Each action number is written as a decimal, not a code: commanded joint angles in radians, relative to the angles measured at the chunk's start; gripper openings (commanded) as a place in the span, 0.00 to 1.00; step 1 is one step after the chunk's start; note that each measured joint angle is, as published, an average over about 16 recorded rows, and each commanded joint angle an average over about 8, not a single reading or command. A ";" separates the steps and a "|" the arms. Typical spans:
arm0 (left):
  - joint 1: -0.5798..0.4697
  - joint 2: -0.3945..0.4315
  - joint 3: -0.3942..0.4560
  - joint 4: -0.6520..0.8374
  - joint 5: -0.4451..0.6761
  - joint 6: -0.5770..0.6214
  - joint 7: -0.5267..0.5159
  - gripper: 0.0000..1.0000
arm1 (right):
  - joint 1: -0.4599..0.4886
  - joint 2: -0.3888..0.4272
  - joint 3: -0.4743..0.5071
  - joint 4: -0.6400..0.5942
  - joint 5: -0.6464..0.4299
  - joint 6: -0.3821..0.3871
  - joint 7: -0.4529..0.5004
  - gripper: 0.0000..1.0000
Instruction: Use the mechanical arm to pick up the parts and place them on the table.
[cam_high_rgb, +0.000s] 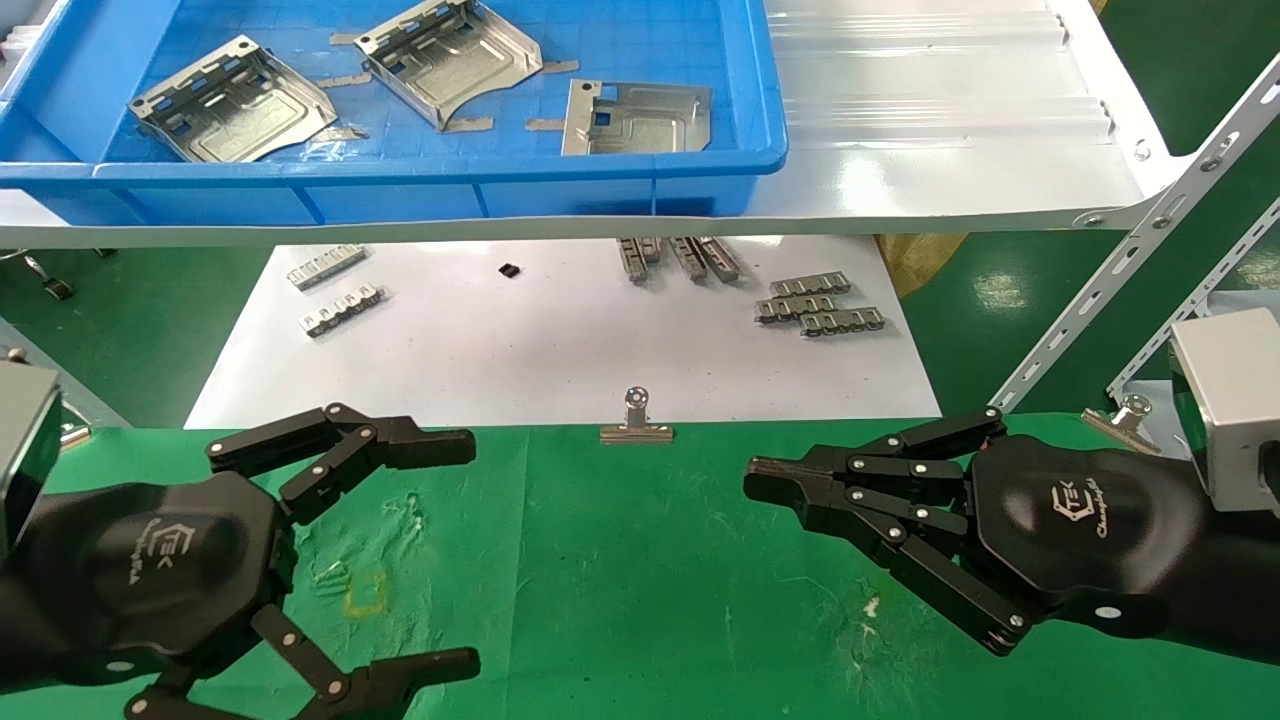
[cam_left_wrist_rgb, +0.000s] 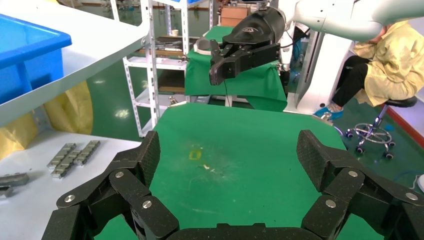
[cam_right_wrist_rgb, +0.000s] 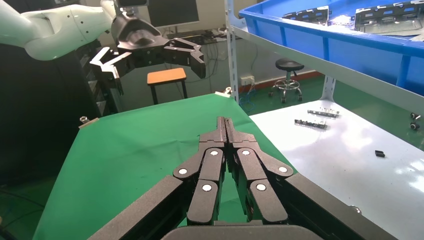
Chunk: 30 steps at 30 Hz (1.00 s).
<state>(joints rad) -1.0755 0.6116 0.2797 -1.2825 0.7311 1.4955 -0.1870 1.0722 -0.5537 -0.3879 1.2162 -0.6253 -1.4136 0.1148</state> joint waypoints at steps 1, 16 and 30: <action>0.000 0.000 0.000 0.000 0.000 0.000 0.000 1.00 | 0.000 0.000 0.000 0.000 0.000 0.000 0.000 0.00; -0.323 0.094 0.046 0.058 0.128 -0.028 -0.063 1.00 | 0.000 0.000 0.000 0.000 0.000 0.000 0.000 0.96; -0.890 0.495 0.221 0.852 0.560 -0.378 0.055 0.85 | 0.000 0.000 0.000 0.000 0.000 0.000 0.000 1.00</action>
<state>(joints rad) -1.9457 1.0935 0.4957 -0.4609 1.2707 1.1322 -0.1426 1.0723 -0.5537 -0.3879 1.2162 -0.6253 -1.4136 0.1148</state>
